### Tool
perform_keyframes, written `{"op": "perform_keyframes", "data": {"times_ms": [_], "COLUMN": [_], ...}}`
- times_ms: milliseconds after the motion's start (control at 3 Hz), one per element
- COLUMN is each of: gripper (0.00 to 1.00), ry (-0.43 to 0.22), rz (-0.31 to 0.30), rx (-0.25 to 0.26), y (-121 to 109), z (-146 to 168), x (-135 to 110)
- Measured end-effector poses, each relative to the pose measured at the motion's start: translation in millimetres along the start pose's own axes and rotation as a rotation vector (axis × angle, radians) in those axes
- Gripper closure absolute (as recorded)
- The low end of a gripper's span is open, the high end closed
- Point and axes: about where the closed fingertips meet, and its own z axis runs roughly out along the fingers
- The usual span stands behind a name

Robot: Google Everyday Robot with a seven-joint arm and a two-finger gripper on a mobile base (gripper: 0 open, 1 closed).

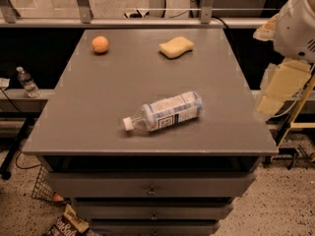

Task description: Move blue plastic bottle near sponge

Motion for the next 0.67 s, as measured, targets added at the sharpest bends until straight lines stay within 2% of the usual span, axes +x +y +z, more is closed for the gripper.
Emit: {"op": "perform_keyframes", "data": {"times_ms": [333, 667], "gripper": [0.00, 0.00], "ry": [-0.061, -0.098], "rz": [-0.086, -0.148], "rx": [-0.051, -0.104], "y": [-5, 0], "z": [42, 72], "x": [-42, -73]}}
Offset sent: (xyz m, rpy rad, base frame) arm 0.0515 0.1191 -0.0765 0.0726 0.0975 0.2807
